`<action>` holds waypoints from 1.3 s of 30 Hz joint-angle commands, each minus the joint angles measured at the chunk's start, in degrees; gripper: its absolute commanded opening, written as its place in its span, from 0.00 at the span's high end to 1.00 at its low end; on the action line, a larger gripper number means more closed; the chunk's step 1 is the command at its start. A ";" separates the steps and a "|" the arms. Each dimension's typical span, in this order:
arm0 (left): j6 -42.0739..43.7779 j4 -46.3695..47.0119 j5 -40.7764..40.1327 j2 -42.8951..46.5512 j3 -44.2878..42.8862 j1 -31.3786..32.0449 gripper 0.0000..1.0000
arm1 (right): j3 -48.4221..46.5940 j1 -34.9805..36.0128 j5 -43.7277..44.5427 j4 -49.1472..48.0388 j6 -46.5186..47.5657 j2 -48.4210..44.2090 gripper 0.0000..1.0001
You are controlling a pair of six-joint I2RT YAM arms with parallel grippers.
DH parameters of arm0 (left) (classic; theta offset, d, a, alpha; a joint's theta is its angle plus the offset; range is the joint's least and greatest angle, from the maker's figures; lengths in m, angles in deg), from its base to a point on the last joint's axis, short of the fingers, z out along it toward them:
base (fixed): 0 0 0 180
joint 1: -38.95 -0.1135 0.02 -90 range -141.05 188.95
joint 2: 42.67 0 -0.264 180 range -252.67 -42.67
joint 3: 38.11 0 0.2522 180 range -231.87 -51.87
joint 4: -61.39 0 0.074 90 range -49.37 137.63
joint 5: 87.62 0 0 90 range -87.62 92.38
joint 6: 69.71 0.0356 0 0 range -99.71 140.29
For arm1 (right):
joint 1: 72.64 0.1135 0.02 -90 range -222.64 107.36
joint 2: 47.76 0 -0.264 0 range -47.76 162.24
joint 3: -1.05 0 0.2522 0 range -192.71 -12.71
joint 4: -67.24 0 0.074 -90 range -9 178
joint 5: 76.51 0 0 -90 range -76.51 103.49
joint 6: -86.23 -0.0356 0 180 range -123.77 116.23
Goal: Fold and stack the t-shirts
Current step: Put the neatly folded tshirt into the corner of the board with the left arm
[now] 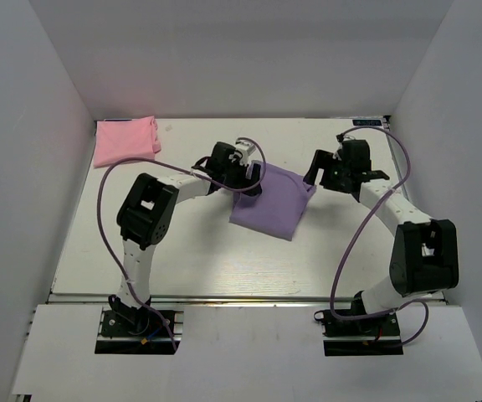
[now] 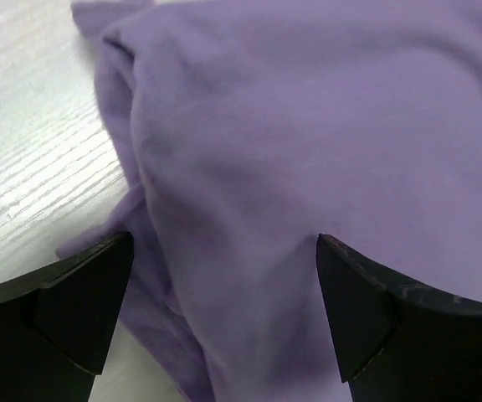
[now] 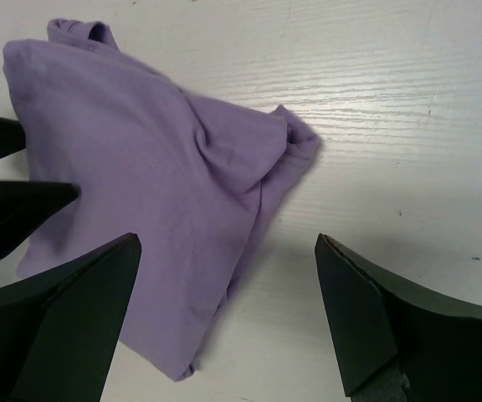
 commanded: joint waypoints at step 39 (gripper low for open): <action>21.34 -14.41 -14.52 16.71 -5.02 -4.93 1.00 | 8.73 -0.45 3.03 -9.73 2.66 -12.16 0.10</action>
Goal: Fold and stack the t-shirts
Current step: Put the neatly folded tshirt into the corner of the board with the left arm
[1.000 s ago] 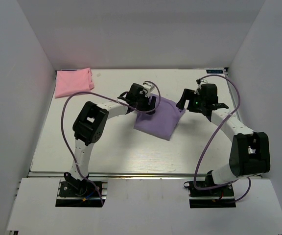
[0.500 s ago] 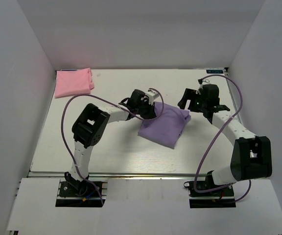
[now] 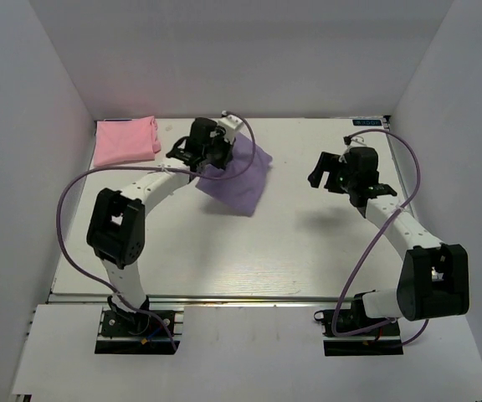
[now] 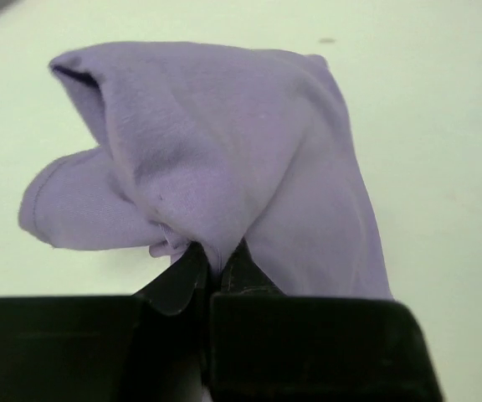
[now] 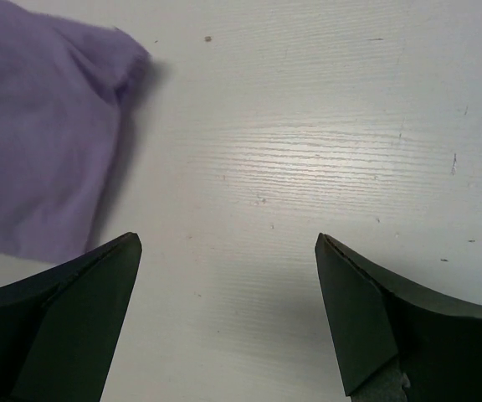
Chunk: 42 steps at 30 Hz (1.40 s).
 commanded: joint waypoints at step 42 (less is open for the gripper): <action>17.20 0.98 2.34 -22.72 -41.83 -39.05 1.00 | -11.77 -0.03 0.45 2.84 -1.99 5.94 0.10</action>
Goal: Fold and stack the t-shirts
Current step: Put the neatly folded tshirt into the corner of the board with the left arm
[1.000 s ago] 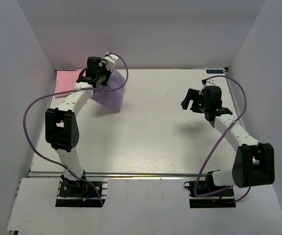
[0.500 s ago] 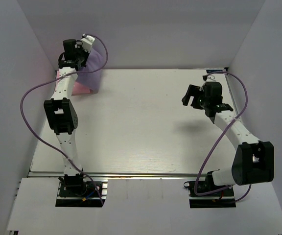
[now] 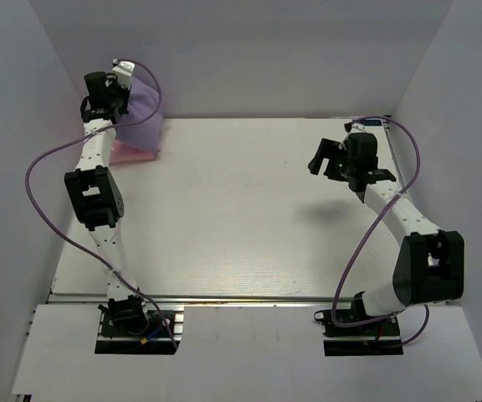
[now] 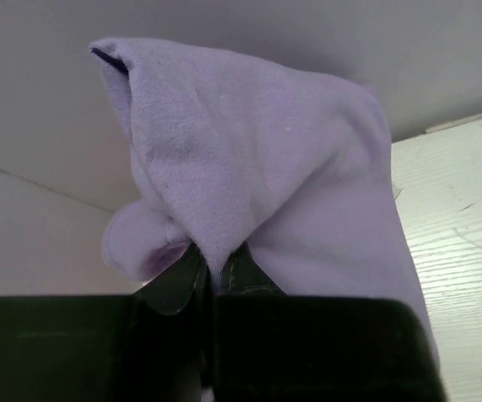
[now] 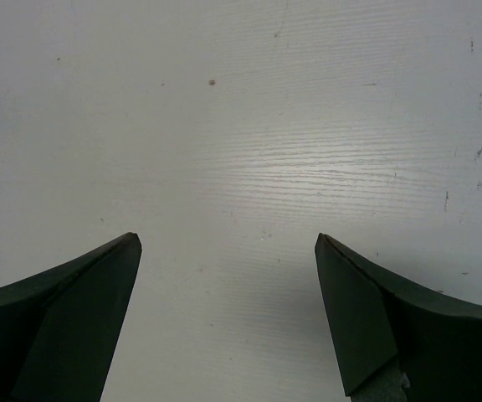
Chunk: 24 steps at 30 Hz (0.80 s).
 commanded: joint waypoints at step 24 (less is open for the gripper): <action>-2.38 17.49 -19.71 -0.53 8.58 -3.27 0.00 | -7.45 1.05 -3.39 1.17 -3.43 5.07 0.10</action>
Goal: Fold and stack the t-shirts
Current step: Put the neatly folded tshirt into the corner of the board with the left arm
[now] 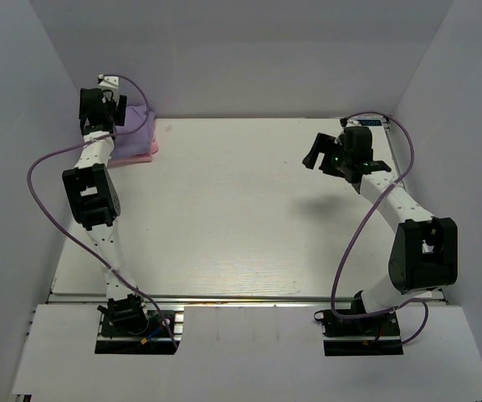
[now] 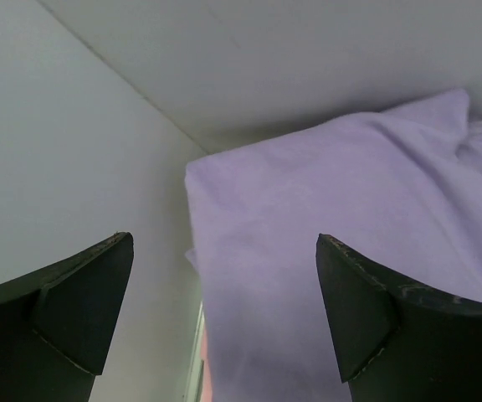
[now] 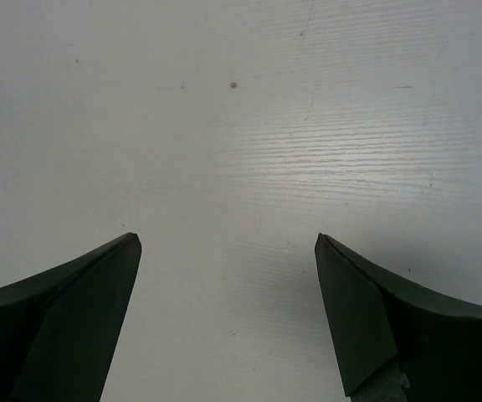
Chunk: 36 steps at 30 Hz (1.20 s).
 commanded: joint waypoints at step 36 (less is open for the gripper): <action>-35.58 -8.15 2.85 57.64 62.34 42.13 0.00 | 33.85 0.39 -1.91 -13.87 1.39 -25.65 0.10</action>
